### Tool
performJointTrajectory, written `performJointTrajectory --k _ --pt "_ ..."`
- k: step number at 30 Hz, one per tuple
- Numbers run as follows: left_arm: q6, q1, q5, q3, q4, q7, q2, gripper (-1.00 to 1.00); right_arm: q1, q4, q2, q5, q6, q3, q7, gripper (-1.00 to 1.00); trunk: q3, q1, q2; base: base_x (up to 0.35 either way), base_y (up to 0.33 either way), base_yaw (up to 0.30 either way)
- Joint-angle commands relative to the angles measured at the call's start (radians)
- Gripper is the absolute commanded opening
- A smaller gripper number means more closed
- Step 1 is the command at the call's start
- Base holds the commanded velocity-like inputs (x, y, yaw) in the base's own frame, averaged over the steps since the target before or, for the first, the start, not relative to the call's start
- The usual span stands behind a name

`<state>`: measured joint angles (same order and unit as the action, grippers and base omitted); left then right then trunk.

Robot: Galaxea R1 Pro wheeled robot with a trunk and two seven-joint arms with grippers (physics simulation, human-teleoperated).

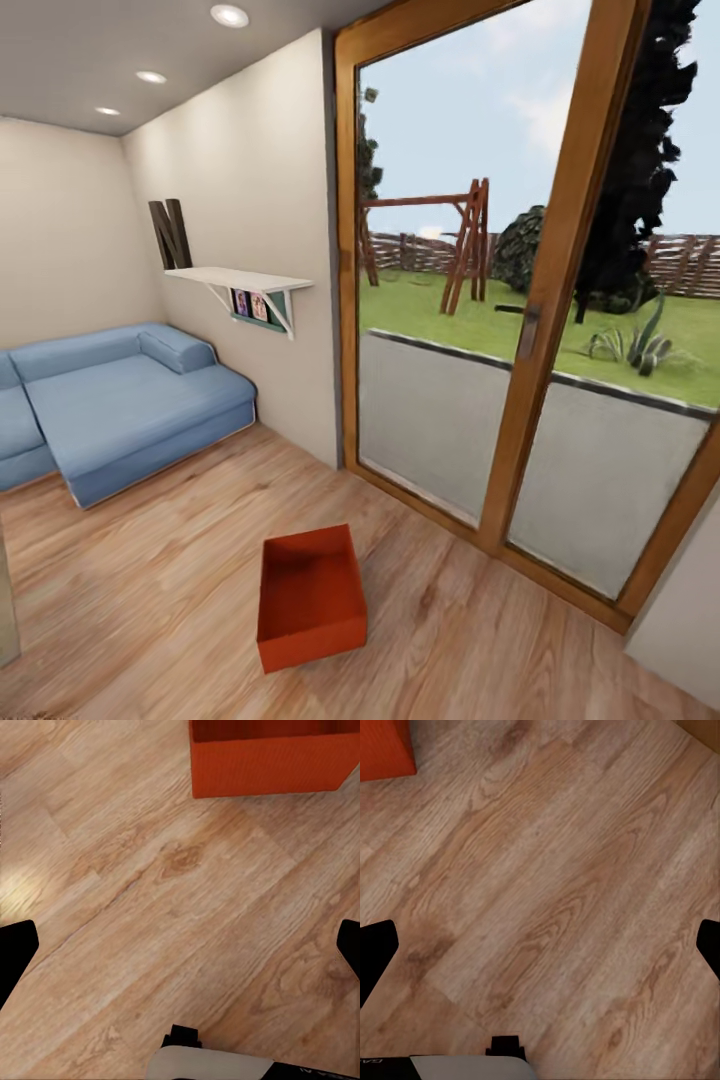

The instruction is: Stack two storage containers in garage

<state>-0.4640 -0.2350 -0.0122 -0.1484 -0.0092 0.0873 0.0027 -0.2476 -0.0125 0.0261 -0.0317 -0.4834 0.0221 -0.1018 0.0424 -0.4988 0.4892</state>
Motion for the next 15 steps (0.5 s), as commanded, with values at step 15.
performJointTrajectory --k 15 --pt "-0.004 -0.001 -0.002 -0.003 0.002 0.001 -0.001 1.0 -0.001 -0.001 0.0 -0.004 -0.003 0.002 -0.005 1.0 0.002 -0.001 0.002 0.293 -0.206 0.256"
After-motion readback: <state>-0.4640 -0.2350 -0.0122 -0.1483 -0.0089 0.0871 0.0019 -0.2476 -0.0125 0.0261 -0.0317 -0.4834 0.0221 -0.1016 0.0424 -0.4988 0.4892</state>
